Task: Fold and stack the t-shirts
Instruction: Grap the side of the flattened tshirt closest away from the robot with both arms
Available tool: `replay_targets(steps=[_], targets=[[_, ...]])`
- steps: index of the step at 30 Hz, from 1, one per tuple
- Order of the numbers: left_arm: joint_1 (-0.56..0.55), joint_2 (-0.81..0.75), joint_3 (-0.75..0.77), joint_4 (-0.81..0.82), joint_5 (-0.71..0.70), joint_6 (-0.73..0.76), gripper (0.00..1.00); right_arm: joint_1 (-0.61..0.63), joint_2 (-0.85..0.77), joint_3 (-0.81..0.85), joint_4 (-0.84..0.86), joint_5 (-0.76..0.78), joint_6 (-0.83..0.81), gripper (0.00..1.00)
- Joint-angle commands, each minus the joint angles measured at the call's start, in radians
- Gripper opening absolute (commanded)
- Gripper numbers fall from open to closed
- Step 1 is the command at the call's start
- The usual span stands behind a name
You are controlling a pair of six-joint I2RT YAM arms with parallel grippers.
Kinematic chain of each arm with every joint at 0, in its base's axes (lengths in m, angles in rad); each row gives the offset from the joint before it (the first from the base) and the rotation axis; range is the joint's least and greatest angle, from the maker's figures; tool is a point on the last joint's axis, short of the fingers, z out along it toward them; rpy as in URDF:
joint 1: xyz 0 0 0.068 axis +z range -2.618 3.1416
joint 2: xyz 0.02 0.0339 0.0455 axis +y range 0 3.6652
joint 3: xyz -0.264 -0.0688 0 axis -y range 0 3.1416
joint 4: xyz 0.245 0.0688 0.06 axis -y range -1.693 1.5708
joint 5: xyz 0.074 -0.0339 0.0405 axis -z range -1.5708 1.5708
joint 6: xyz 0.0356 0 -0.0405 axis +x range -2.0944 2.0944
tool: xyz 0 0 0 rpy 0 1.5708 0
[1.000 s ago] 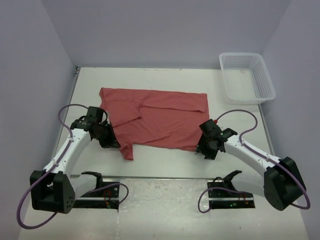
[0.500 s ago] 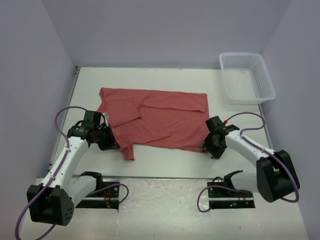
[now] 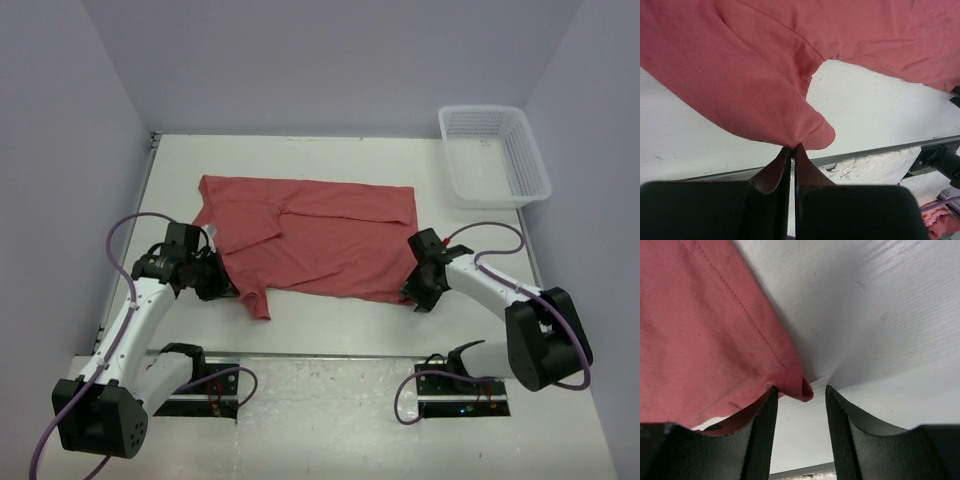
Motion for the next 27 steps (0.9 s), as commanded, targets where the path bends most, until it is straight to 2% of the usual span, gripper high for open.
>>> replay_targets(steps=[1, 6, 9, 10, 13, 22, 27], targets=[[0.007, -0.022, 0.006, -0.007, 0.013, 0.028, 0.00, -0.010, 0.034, 0.037, 0.032, 0.040, 0.019, 0.44], [0.009, -0.029, 0.012, -0.006, 0.005, 0.017, 0.00, -0.012, 0.061, 0.057, 0.037, 0.053, 0.018, 0.36], [0.009, -0.034, 0.019, -0.007, -0.007, 0.014, 0.00, -0.010, 0.081, 0.060, 0.038, 0.063, 0.016, 0.24], [0.009, -0.034, 0.022, -0.010, -0.012, 0.016, 0.00, -0.010, 0.083, 0.056, 0.043, 0.058, 0.013, 0.16], [0.009, -0.038, 0.032, -0.023, -0.038, 0.016, 0.00, -0.012, 0.061, 0.036, 0.051, 0.049, 0.013, 0.00], [0.016, -0.097, 0.123, -0.093, -0.225, -0.013, 0.00, -0.009, -0.072, 0.040, -0.014, 0.041, 0.000, 0.00], [0.050, -0.118, 0.157, -0.128, -0.300, -0.016, 0.00, -0.009, -0.089, 0.088, -0.074, 0.049, -0.033, 0.00]])
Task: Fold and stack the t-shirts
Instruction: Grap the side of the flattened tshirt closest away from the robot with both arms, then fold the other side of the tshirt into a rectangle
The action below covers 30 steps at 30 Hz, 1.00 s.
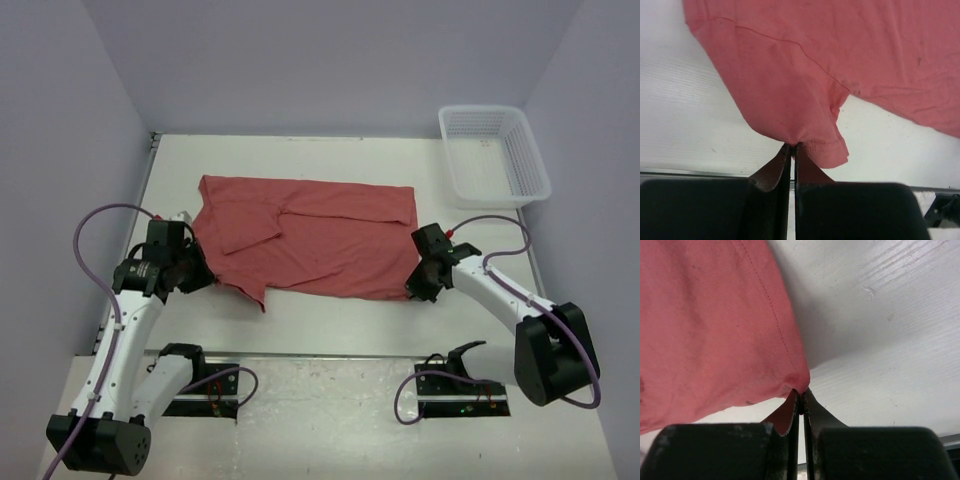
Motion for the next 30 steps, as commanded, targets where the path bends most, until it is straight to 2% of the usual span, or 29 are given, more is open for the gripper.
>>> replay_targets(steps=[1, 17, 26, 30], targets=[[0.038, -0.021, 0.043, -0.047, -0.083, -0.006, 0.00, -0.004, -0.016, 0.055, -0.052, 0.036, -0.028, 0.00], [0.109, -0.034, 0.213, -0.067, -0.290, -0.012, 0.00, -0.004, -0.091, 0.058, -0.140, 0.105, -0.096, 0.00], [0.109, 0.047, 0.265, 0.011, -0.288, 0.023, 0.00, -0.006, -0.032, 0.164, -0.151, 0.137, -0.142, 0.00], [0.109, 0.104, 0.304, 0.054, -0.290, 0.043, 0.00, -0.007, 0.060, 0.254, -0.167, 0.134, -0.186, 0.00]])
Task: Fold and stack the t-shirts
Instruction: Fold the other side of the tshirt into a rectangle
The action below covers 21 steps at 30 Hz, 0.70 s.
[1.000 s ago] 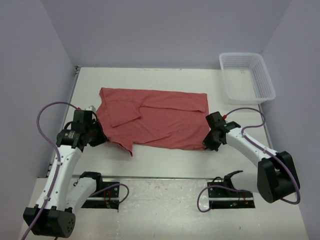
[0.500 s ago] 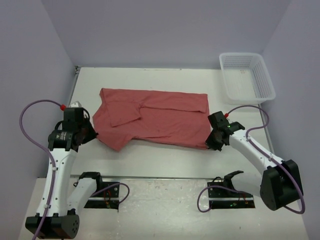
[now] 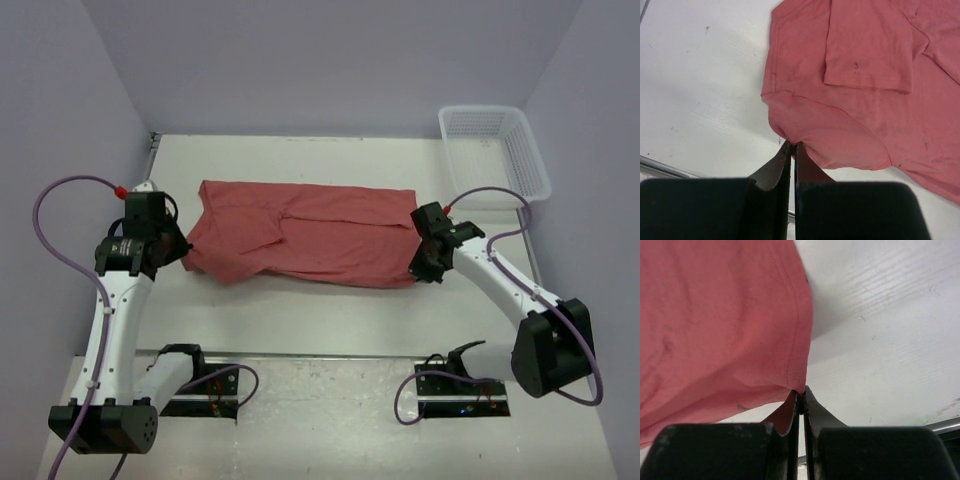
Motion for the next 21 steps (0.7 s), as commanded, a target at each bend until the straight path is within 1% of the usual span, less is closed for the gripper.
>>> replay_targets(steps=[1, 10, 17, 21], targets=[[0.011, 0.056, 0.073, 0.089, -0.036, 0.033, 0.00, -0.006, 0.069, 0.116, -0.020, 0.049, -0.050, 0.00], [0.011, 0.217, 0.140, 0.190, -0.049, 0.033, 0.00, -0.032, 0.247, 0.308, -0.057, 0.069, -0.088, 0.00], [0.016, 0.309, 0.169, 0.249, -0.081, 0.039, 0.00, -0.068, 0.347, 0.366, -0.058, 0.067, -0.109, 0.00], [0.018, 0.373, 0.186, 0.276, -0.082, 0.048, 0.00, -0.112, 0.364, 0.389, -0.058, 0.067, -0.125, 0.00]])
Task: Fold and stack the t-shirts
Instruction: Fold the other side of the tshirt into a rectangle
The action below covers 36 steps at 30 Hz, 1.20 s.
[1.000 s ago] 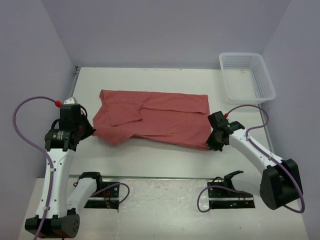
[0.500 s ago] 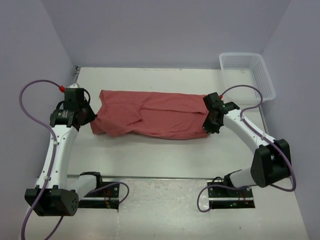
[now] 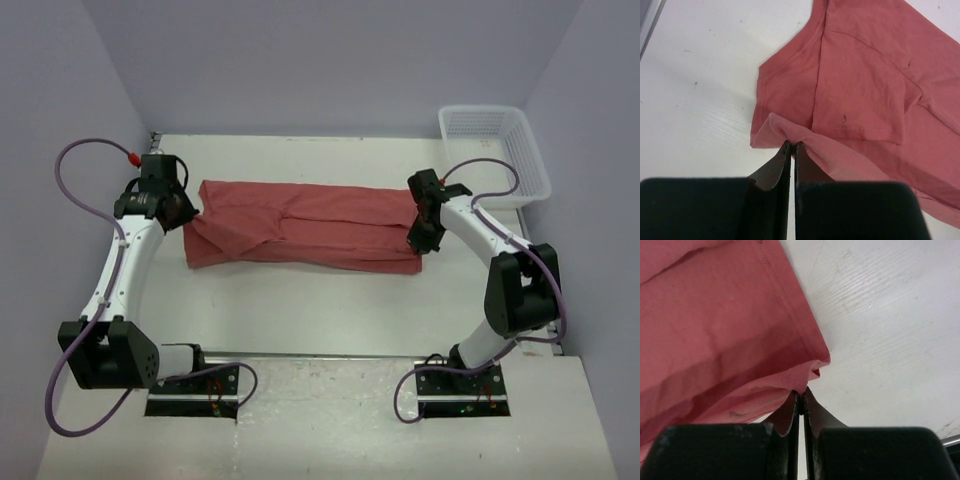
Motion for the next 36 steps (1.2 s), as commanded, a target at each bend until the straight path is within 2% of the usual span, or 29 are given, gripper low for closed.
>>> replay_targets(steps=[1, 19, 36], targets=[[0.013, 0.044, 0.056, 0.086, -0.042, 0.032, 0.00, -0.035, 0.006, 0.060, -0.020, 0.030, -0.028, 0.00], [0.013, 0.314, 0.197, 0.163, -0.019, 0.045, 0.00, -0.074, 0.281, 0.339, -0.047, -0.023, -0.130, 0.00], [0.013, 0.556, 0.375, 0.169, 0.004, 0.070, 0.00, -0.101, 0.397, 0.482, -0.086, -0.031, -0.148, 0.00]])
